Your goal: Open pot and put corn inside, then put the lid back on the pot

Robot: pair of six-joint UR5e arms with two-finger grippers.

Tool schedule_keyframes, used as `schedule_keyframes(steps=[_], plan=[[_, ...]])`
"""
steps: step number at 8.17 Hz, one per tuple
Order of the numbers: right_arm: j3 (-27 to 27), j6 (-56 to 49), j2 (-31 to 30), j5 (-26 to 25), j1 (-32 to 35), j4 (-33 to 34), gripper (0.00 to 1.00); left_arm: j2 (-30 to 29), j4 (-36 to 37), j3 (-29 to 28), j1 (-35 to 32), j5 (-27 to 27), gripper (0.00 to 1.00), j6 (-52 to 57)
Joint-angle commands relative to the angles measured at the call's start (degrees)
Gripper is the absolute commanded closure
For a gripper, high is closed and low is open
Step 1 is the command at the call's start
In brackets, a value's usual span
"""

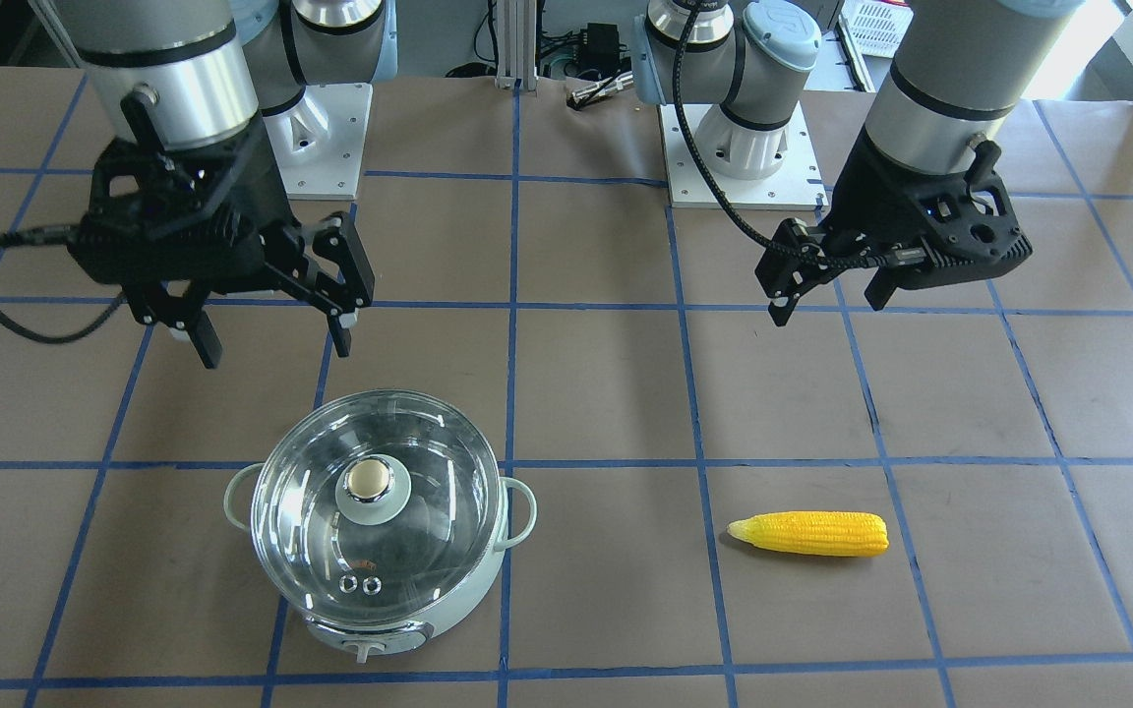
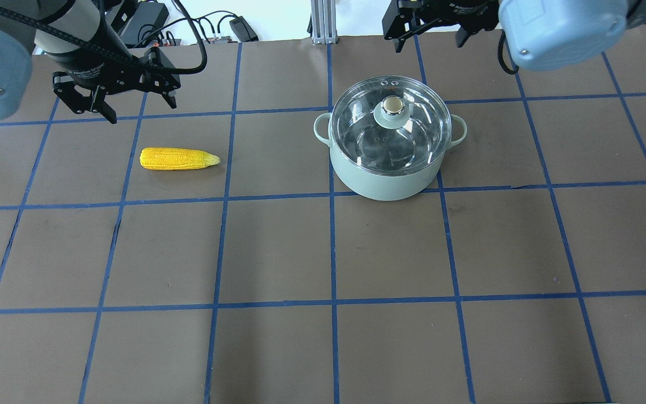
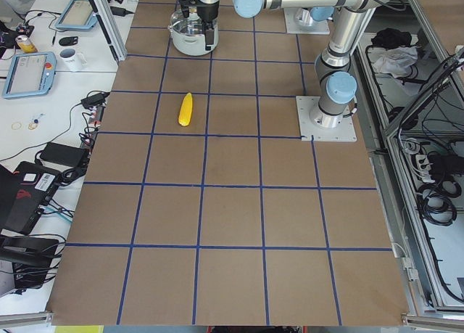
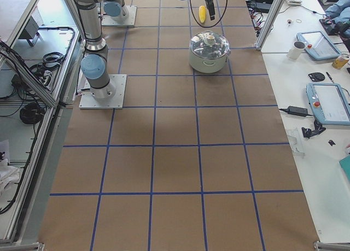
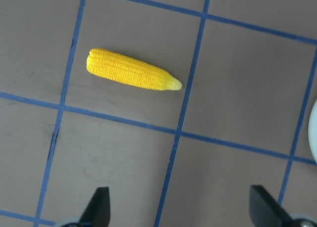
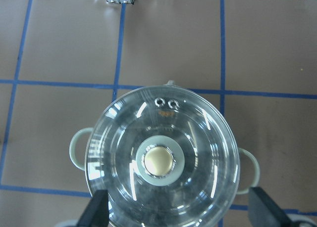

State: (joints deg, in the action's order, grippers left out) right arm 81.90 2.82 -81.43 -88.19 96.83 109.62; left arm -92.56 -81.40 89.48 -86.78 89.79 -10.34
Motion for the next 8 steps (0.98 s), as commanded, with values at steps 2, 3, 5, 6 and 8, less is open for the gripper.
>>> schedule_keyframes(steps=[2,3,5,6,8], plan=[[0.2,7.3,8.6,2.2,0.5,7.2,0.00,-5.7,10.4,0.4,1.8,1.1,0.00,-23.2],[0.3,9.4,10.8,1.2,0.5,5.4,0.03,-7.2,10.5,0.5,3.0,1.0,0.00,-26.9],[0.3,10.8,13.0,1.4,0.5,5.5,0.06,-10.6,10.5,0.5,4.9,0.6,0.00,-40.1],[0.2,13.5,14.3,1.9,0.5,5.6,0.06,-13.7,10.5,0.4,4.9,0.6,0.00,-45.2],[0.2,15.1,14.7,2.0,0.9,5.4,0.04,-18.3,11.0,0.5,4.9,0.4,0.00,-50.0]])
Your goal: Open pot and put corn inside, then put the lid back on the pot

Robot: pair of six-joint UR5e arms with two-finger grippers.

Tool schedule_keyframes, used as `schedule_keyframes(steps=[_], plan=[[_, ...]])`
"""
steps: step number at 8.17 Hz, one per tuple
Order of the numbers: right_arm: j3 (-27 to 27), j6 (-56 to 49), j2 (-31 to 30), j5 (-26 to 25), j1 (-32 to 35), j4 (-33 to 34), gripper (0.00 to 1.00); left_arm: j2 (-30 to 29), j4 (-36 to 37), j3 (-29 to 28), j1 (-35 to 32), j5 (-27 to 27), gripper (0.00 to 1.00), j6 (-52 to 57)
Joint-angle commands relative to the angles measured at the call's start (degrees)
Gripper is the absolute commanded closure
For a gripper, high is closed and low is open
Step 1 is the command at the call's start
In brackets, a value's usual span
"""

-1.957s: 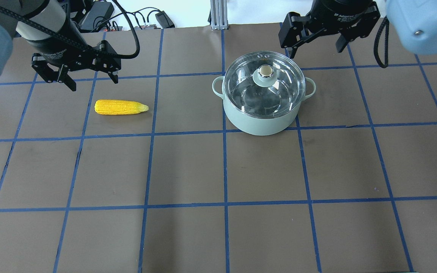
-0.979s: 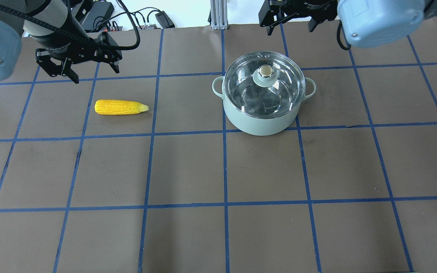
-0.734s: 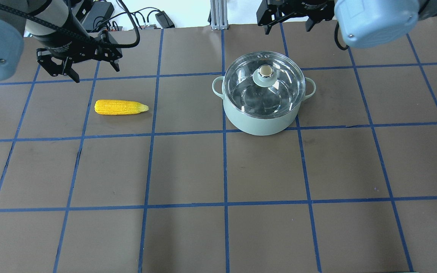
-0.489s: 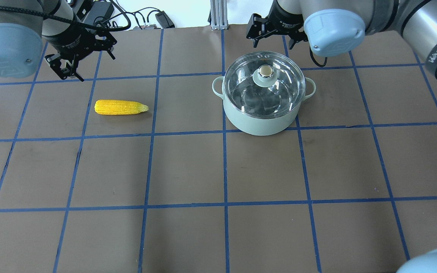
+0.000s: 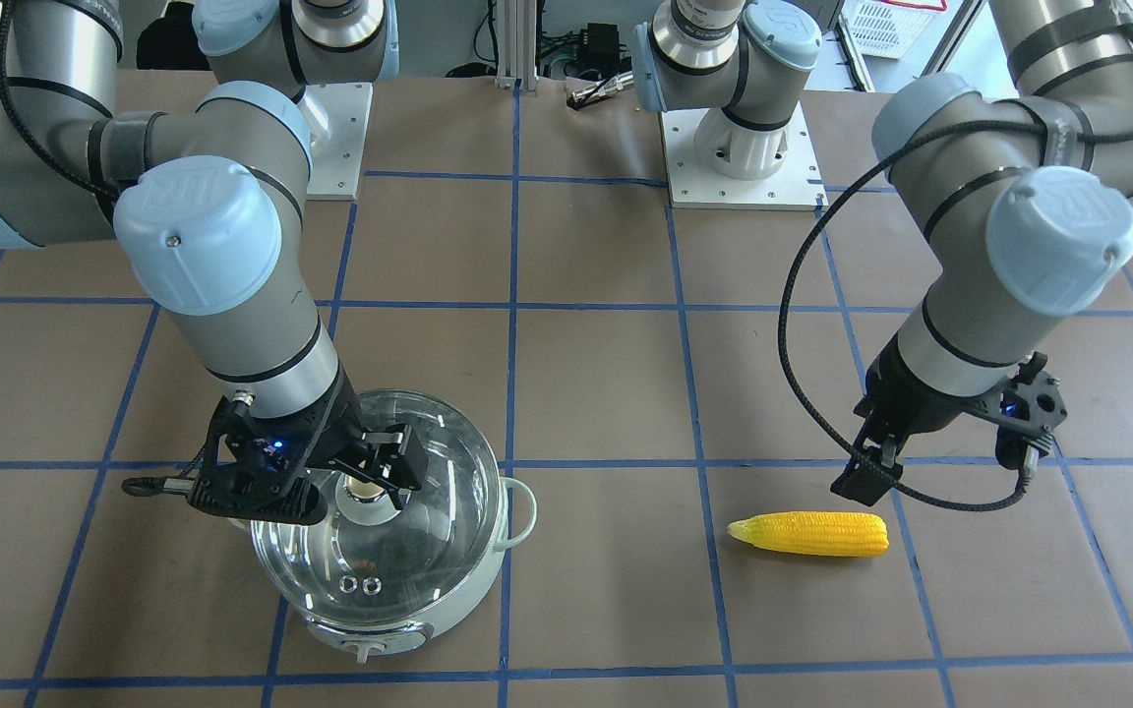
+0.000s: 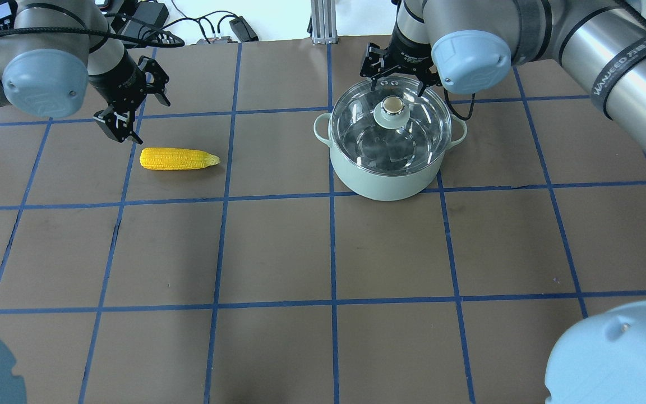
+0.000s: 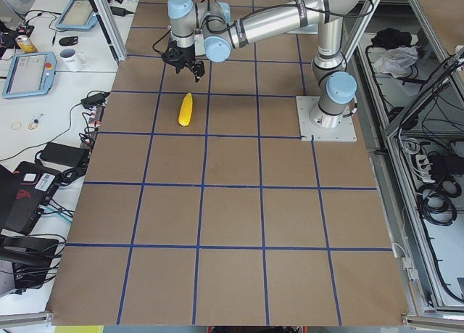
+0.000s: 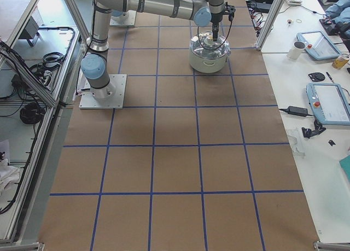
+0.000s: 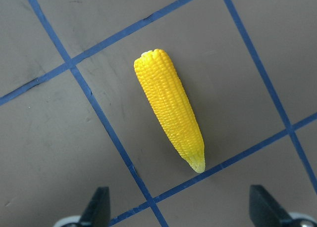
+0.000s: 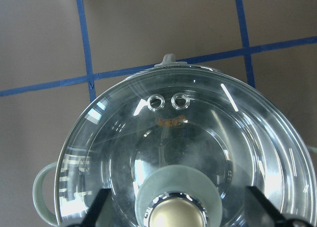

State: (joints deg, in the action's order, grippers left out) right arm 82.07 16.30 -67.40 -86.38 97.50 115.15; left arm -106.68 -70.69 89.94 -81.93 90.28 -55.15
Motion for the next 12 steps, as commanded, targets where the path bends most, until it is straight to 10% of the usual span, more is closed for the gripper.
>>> schedule_keyframes(steps=[1,5,12], plan=[[0.1,2.8,1.0,0.2,0.4,-0.4,0.02,-6.8,0.4,0.0,0.1,0.4,0.00,-5.1],[1.0,3.6,1.3,-0.4,1.2,-0.7,0.00,-11.8,0.6,-0.1,1.6,0.4,0.00,-7.8],[1.9,1.8,1.3,-3.0,1.8,-0.6,0.41,-14.5,8.4,0.1,2.6,-0.2,0.00,-15.4]])
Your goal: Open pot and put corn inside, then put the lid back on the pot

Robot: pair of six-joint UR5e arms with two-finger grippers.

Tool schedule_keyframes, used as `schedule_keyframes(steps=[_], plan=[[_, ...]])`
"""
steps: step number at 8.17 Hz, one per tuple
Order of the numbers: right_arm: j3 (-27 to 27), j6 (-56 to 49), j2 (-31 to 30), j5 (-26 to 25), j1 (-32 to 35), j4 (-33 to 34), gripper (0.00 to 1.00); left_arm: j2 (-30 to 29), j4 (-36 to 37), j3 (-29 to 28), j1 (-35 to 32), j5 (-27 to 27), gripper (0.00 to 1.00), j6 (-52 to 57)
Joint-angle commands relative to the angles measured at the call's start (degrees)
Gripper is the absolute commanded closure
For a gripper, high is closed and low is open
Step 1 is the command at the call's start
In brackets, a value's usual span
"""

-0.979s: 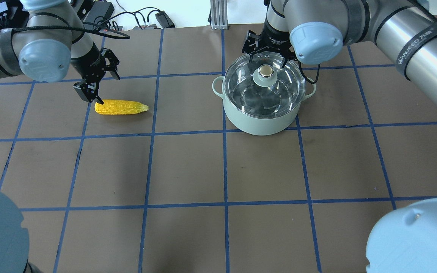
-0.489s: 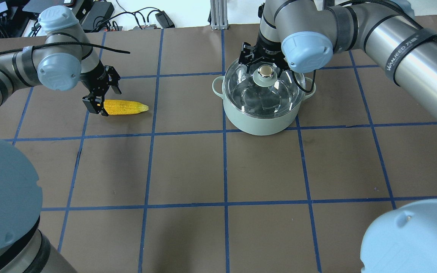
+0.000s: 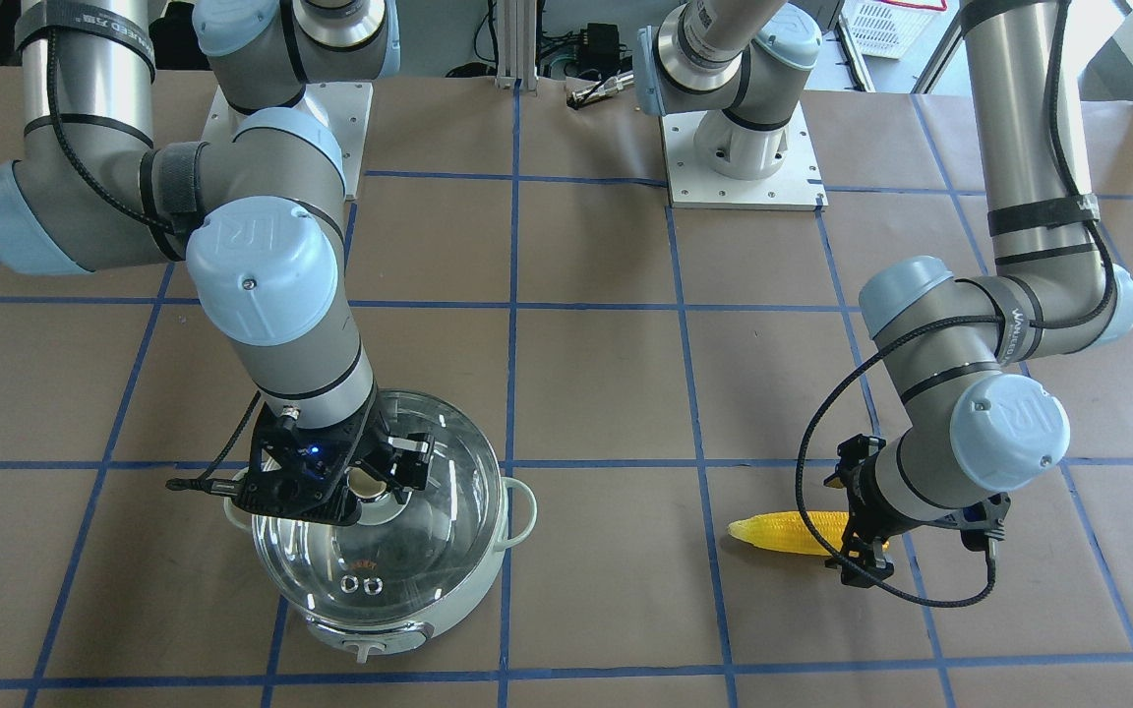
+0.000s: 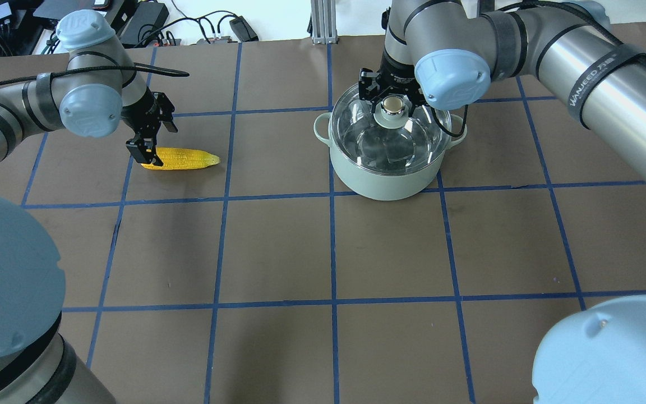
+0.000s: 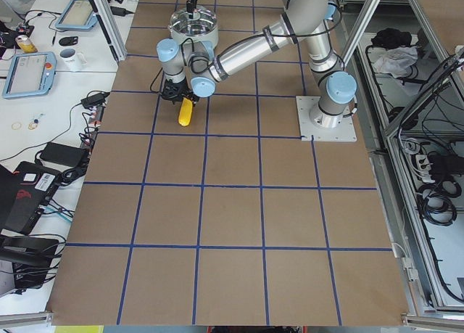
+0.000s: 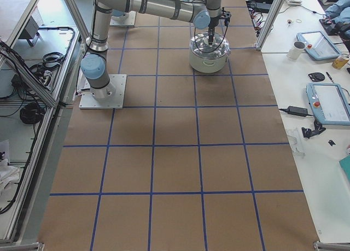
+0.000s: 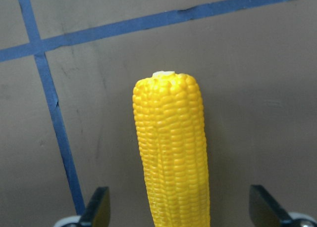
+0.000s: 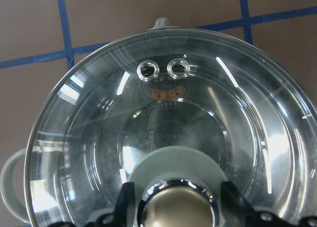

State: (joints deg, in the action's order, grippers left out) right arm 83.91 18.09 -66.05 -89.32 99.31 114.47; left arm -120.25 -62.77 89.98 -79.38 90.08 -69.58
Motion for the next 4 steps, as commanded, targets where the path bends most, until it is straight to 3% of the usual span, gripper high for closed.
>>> schedule_keyframes(steps=[1,4], plan=[[0.0,0.0,0.0,-0.1,0.0,0.0,0.44,-1.0,0.4,0.0,0.0,0.0,0.00,-1.0],[0.0,-0.2,-0.2,-0.1,0.0,-0.2,0.57,-3.1,1.1,-0.2,0.0,0.3,0.00,-1.3]])
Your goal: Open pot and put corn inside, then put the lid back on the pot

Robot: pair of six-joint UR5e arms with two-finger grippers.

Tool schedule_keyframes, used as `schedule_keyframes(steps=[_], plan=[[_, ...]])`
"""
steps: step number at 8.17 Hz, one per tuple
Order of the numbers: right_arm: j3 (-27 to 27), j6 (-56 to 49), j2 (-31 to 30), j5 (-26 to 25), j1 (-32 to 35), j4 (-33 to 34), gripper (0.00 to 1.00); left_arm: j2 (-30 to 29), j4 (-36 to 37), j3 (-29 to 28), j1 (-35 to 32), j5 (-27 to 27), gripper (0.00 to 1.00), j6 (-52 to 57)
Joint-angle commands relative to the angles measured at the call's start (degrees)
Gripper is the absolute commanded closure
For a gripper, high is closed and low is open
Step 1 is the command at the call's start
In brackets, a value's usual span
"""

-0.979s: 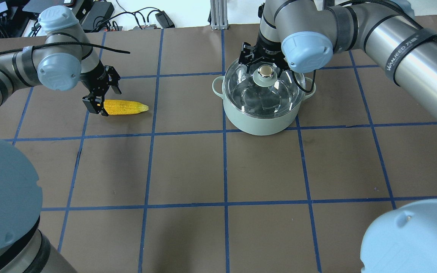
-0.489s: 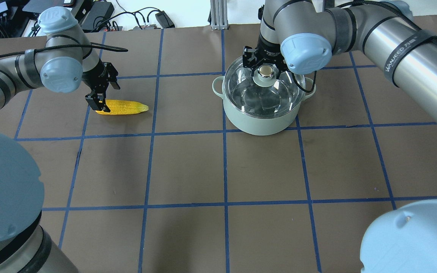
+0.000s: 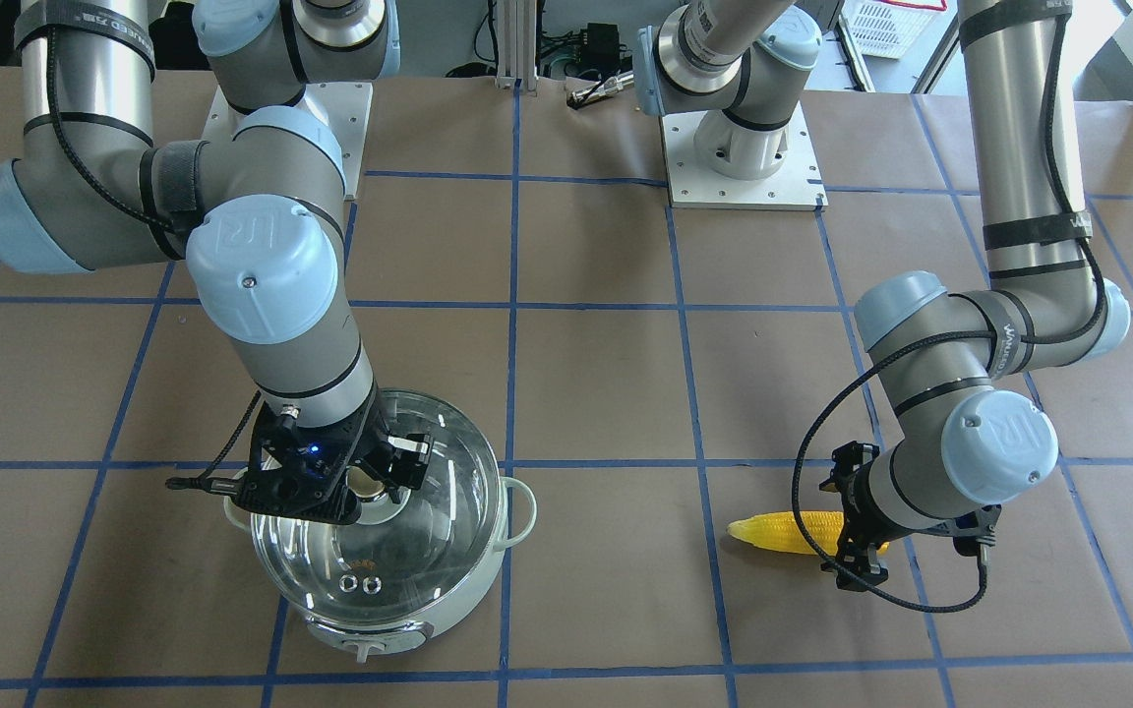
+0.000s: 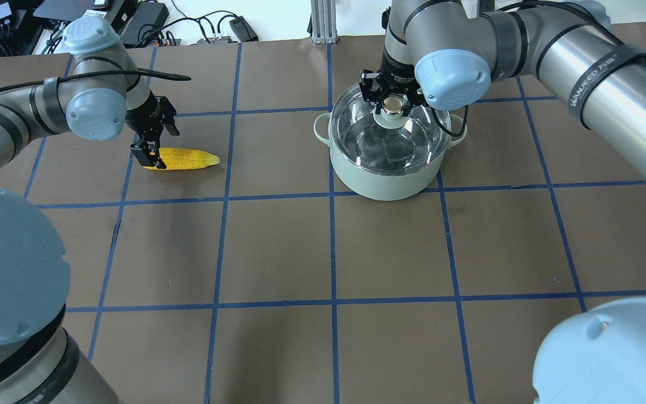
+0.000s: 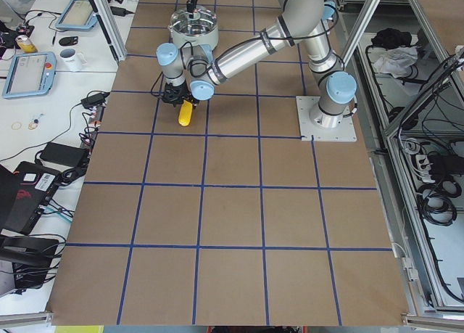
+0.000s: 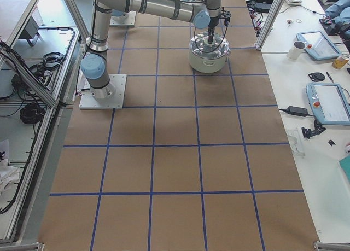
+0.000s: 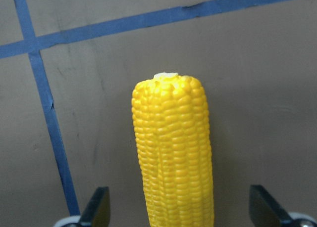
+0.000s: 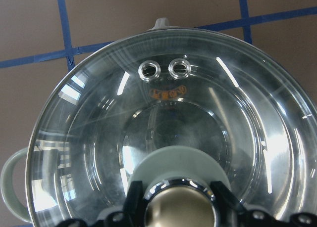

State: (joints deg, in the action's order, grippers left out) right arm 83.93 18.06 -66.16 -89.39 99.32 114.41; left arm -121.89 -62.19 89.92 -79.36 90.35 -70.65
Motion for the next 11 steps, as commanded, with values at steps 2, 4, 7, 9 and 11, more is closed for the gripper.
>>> schedule_keyframes(steps=[2,4,7,9,11], plan=[[-0.6,-0.4,-0.5,-1.4,0.1,-1.9,0.63,-2.2,1.8,0.0,0.1,0.2,0.00,0.0],[-1.0,-1.4,-1.4,-1.5,0.3,-2.3,0.65,-2.6,2.2,0.1,0.2,0.1,0.20,0.8],[-4.6,-6.4,-4.1,-2.6,-0.9,-7.4,0.65,-2.2,1.3,0.1,0.1,-0.3,1.00,0.9],[-5.1,-12.7,-7.8,-3.3,-5.6,-11.3,0.62,0.1,1.2,0.0,0.1,0.1,1.00,0.2],[-5.0,-18.7,-10.7,-7.1,-12.8,-16.7,0.62,5.8,-0.7,-0.3,0.0,0.5,1.00,-0.5]])
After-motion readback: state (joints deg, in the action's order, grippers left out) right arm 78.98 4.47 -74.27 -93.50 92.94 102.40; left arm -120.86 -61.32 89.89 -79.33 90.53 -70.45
